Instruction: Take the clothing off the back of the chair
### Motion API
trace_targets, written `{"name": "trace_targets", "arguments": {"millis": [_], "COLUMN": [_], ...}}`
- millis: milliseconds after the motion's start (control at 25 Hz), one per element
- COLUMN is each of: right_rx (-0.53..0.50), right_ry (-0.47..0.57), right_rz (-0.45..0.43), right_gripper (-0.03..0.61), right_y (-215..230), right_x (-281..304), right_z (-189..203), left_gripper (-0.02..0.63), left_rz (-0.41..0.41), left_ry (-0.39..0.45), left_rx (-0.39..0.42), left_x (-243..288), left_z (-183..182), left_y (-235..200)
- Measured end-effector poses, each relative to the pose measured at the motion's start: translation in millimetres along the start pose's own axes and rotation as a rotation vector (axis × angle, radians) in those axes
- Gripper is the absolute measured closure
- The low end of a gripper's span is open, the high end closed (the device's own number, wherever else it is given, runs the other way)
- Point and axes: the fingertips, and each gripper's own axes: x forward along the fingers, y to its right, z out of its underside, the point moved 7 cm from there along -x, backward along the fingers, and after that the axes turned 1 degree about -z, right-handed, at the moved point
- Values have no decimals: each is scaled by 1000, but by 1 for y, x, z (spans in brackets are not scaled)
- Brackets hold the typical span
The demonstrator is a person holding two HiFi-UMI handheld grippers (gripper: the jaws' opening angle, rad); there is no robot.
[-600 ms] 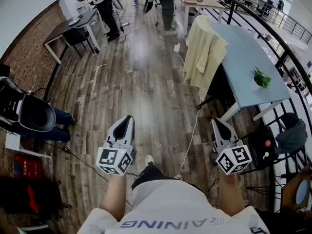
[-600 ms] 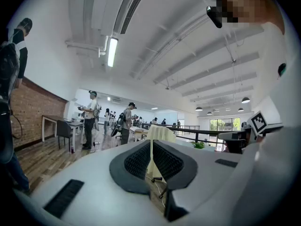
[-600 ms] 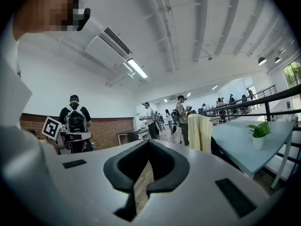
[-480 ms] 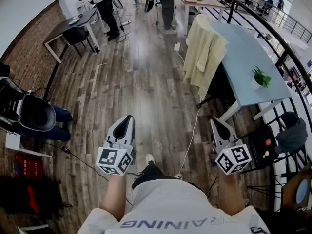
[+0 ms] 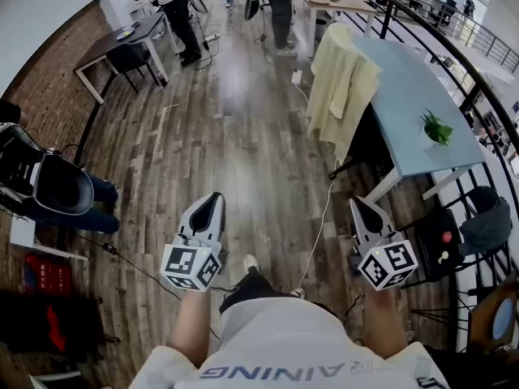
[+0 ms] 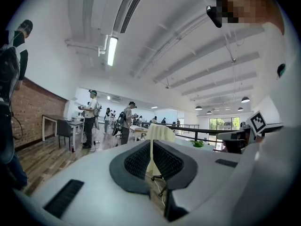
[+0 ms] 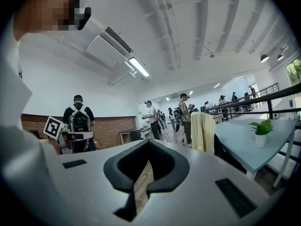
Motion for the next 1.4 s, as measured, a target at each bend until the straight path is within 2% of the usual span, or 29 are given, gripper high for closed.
{"name": "trace_targets", "arguments": {"millis": [280,600,920,1080,1400], "right_rx": [48,76,47,29,52], "right_ry": [-4,-48,-71,-52,-63], "right_rz": [-17,-47,-48,-24,14], "right_gripper": [555,555,555,555,555], "right_y": [2,-4,-22,-31,-22], "right_x": [15,69,154,196,248], "right_z": [4,8,6,-3,5], "left_gripper": [568,568,568,568,568], "left_rz": [0,-10,-17,6,30], "left_ry": [-11,-44,-47,-36,-61], "left_rx": [4,0,-27,13,-9], "left_x": [5,21,53,77,110], "left_z": [0,0,5,-8,-5], "left_y": [-8,-47,-124,-166,-210]}}
